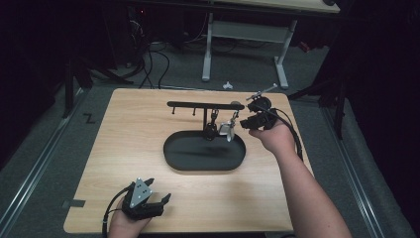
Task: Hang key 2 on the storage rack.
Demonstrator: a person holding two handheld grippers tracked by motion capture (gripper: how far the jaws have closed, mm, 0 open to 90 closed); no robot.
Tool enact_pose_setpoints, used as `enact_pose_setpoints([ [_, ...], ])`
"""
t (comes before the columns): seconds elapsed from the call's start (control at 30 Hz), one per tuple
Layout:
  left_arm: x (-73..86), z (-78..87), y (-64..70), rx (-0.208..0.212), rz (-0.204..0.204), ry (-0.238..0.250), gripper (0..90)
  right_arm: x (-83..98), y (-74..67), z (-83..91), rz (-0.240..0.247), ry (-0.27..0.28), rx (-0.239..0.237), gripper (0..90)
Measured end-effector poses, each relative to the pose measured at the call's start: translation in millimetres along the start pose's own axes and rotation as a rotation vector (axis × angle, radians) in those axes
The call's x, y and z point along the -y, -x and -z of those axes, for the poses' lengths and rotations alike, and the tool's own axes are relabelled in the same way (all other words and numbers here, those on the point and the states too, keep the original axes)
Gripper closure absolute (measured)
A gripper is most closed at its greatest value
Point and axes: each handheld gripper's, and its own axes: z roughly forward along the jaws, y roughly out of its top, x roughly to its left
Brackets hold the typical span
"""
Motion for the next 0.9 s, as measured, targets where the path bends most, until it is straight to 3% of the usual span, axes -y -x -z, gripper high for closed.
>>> enact_pose_setpoints([
  [0.3,0.2,0.5,0.9,0.001,-0.004,-0.003,22.1,46.3,-0.9,-13.1,-0.019,0.035,-0.014,43.0],
  [0.47,-0.2,-0.6,1.2,0.003,-0.001,-0.005,22.1,80.8,-2.3,-26.7,-0.029,0.075,-0.038,40.0],
  [0.63,-0.8,-0.5,0.9,-0.005,-0.008,-0.008,22.0,113.5,-5.2,-41.1,0.003,0.107,-0.011,36.4],
  [0.9,-3.3,1.6,0.1,-0.001,0.0,0.001,22.0,169.1,-8.1,-50.1,-0.025,0.196,-0.002,30.5],
])
